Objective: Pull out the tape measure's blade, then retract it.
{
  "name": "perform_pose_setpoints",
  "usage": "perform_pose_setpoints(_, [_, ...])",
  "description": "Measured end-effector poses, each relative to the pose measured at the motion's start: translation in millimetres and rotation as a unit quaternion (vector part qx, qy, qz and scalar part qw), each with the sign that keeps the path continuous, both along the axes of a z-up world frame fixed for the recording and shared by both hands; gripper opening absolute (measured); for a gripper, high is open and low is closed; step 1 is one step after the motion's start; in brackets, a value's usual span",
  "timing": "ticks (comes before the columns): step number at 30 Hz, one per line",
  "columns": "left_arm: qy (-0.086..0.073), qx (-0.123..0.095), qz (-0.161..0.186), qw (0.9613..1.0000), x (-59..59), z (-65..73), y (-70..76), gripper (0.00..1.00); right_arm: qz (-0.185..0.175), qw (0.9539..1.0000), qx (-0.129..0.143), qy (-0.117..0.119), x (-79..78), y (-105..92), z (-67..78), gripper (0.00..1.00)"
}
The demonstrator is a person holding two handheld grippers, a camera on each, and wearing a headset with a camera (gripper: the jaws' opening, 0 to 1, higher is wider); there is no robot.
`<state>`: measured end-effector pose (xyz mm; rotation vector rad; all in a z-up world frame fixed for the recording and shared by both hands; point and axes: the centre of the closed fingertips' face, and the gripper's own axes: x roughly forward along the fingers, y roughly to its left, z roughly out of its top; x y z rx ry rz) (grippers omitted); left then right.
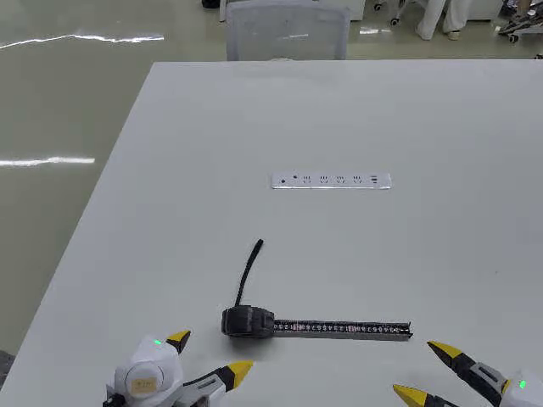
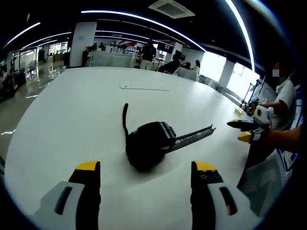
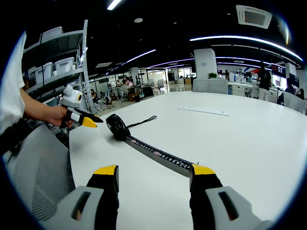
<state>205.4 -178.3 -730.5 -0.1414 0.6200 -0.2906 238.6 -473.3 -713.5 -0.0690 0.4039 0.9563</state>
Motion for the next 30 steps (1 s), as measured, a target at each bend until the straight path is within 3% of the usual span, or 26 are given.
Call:
perform_pose_setpoints(13, [0.011, -0.027, 0.040, 0.9988, 6.4, -6.8, -5.5, 0.78, 0.005, 1.0000, -0.002, 0.005, 1.2, 2.9, -5.6, 0.60])
perform_pose_setpoints(16, [0.011, -0.018, 0.040, 0.9990, 8.5, -6.4, -7.7, 0.78, 0.007, 1.0000, -0.002, 0.005, 3.0, 3.3, -5.6, 0.60])
perform_pose_setpoints(20, [0.006, -0.025, 0.055, 0.9982, 14.6, -2.9, -6.7, 0.79, 0.010, 0.9999, -0.004, 0.006, 6.5, 4.1, -7.5, 0.59])
perform_pose_setpoints(30, [0.013, -0.020, 0.064, 0.9976, 25.0, -2.4, -12.7, 0.80, 0.014, 0.9999, -0.003, 0.007, 16.6, 1.5, -8.7, 0.58])
